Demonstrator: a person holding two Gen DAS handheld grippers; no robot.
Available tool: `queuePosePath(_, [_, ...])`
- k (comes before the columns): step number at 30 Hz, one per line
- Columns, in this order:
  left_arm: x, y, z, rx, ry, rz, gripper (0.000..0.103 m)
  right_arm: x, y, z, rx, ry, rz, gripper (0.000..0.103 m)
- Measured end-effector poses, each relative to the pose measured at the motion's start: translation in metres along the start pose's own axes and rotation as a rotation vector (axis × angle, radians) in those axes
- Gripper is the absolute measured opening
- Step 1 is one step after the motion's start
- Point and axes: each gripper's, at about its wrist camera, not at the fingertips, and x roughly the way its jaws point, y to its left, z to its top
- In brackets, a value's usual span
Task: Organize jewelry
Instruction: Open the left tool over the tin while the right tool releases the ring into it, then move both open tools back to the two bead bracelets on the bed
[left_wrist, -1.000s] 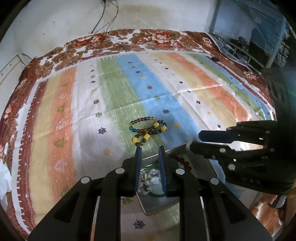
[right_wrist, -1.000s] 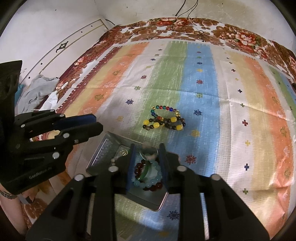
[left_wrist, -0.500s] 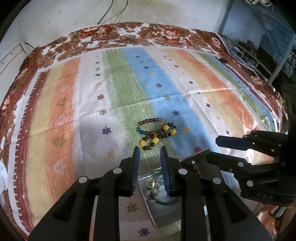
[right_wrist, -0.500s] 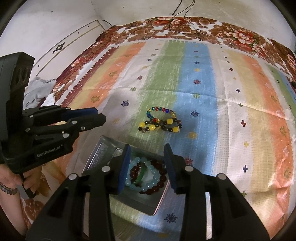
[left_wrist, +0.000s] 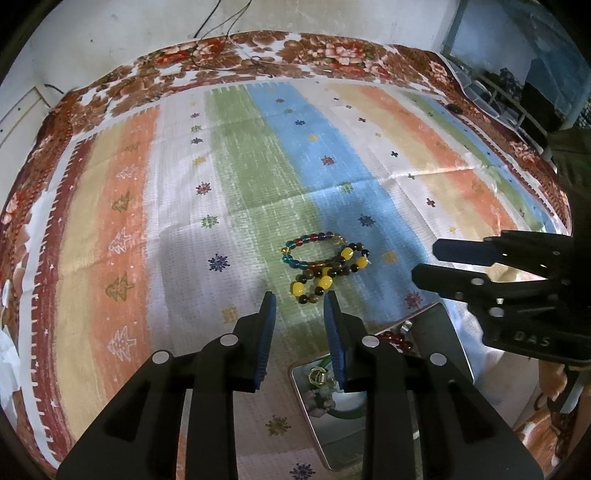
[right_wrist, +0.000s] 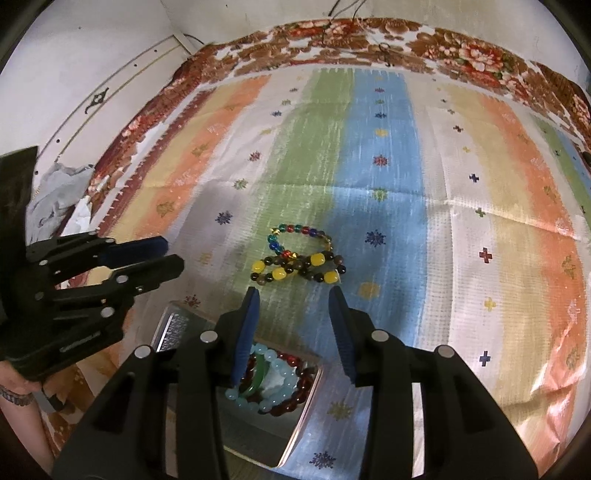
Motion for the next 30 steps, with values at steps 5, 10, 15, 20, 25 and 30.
queuePosePath(5, [0.006,0.000,0.005,0.014,0.015,0.004,0.027,0.012,-0.004,0.003,0.023,0.041,0.027,0.041])
queuePosePath(10, [0.020,0.003,0.016,0.020,0.040,0.011,0.027,0.016,-0.004,0.009,0.014,0.049,0.027,0.044])
queuePosePath(15, [0.040,0.008,0.025,0.021,0.083,0.020,0.027,0.031,-0.014,0.015,0.013,0.085,-0.002,0.044])
queuePosePath(20, [0.053,0.012,0.036,0.005,0.106,-0.004,0.027,0.044,-0.019,0.022,0.002,0.119,-0.016,0.044])
queuePosePath(25, [0.063,0.008,0.043,0.025,0.120,-0.011,0.030,0.057,-0.016,0.025,-0.039,0.154,-0.029,0.044])
queuePosePath(30, [0.076,0.011,0.050,0.027,0.144,0.001,0.030,0.067,-0.023,0.029,-0.047,0.171,-0.059,0.044])
